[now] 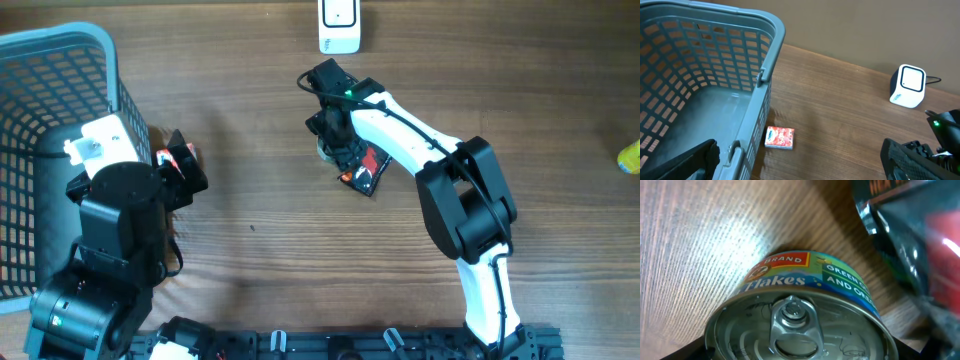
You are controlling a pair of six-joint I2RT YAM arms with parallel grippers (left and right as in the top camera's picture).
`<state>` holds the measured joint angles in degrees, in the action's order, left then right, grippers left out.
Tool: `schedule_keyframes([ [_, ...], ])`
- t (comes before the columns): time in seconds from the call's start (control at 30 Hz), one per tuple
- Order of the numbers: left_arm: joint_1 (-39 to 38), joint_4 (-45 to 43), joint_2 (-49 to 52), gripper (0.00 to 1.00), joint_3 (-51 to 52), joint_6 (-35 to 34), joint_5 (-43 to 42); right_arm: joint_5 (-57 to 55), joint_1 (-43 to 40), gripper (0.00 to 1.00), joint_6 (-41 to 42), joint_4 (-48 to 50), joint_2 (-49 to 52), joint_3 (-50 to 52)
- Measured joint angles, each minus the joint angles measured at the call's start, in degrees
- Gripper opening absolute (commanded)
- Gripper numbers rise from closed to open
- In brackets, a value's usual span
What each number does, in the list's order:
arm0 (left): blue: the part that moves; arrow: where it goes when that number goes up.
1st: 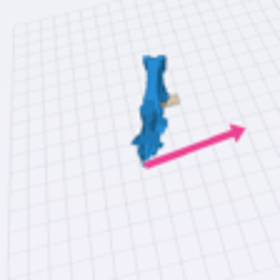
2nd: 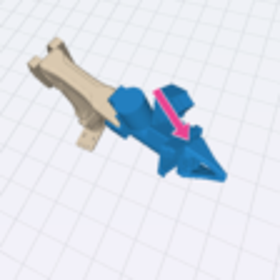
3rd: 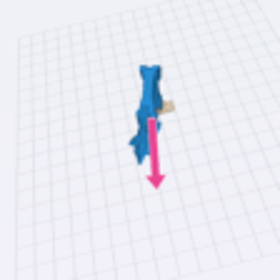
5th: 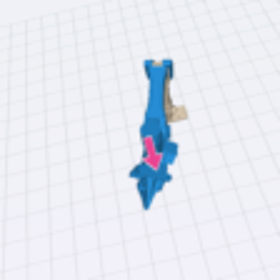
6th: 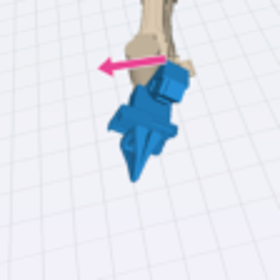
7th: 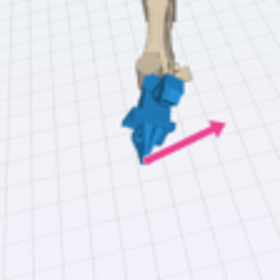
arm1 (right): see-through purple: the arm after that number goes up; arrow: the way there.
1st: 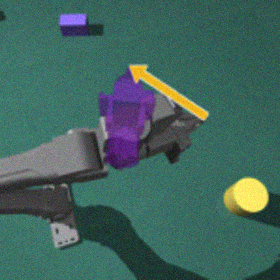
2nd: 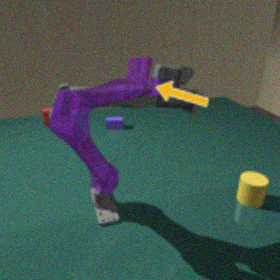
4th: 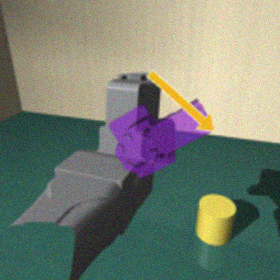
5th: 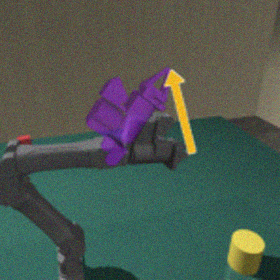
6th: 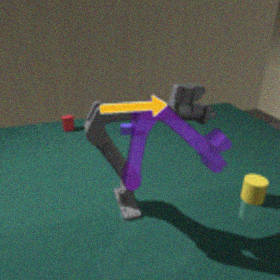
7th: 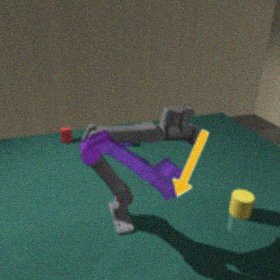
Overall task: Scan the item barcode
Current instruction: 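Lower the right gripper and grasp the silver can by its rim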
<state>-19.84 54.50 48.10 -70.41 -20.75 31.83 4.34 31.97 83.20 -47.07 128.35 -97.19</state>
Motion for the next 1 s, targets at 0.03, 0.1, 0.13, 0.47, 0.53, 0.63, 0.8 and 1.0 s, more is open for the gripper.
schedule_keyframes([
  [0.03, 0.0, 0.0, 0.0, 1.0, 0.0, 0.0, 0.0, -0.44, 0.0, 0.8, -1.36, 0.02, 0.0, 0.0],
  [0.1, 0.0, 0.0, 0.0, 1.0, 0.0, 0.0, 0.0, -1.16, 0.0, 0.8, -3.91, 0.24, 0.0, 0.0],
  [0.13, 0.0, 0.0, 0.0, 1.0, 0.0, 0.0, 0.0, -1.53, 0.0, 0.8, -5.2, 0.37, 0.0, 0.0],
  [0.47, 0.0, 0.02, 0.0, 1.0, 0.0, 0.0, 0.0, -1.81, 0.0, 0.79, -15.17, 0.59, 0.0, 0.0],
  [0.53, 0.0, 0.04, 0.0, 1.0, 0.0, 0.0, 0.0, -1.4, 0.0, 0.79, -17.27, 0.5, 0.0, 0.0],
  [0.63, 0.0, 0.17, 0.0, 1.0, 0.0, -0.02, 0.0, -0.85, -0.02, 0.79, -19.26, 0.15, 0.0, -0.04],
  [0.8, 0.0, 0.2, 0.0, 1.0, 0.0, 0.0, 0.0, 0.79, -0.15, 0.79, -20.79, -1.36, 0.0, -0.15],
  [1.0, 0.0, 0.2, 0.0, 1.0, 0.0, -0.02, 0.0, 3.78, -0.28, 0.79, -23.87, -3.13, 0.0, -0.15],
])
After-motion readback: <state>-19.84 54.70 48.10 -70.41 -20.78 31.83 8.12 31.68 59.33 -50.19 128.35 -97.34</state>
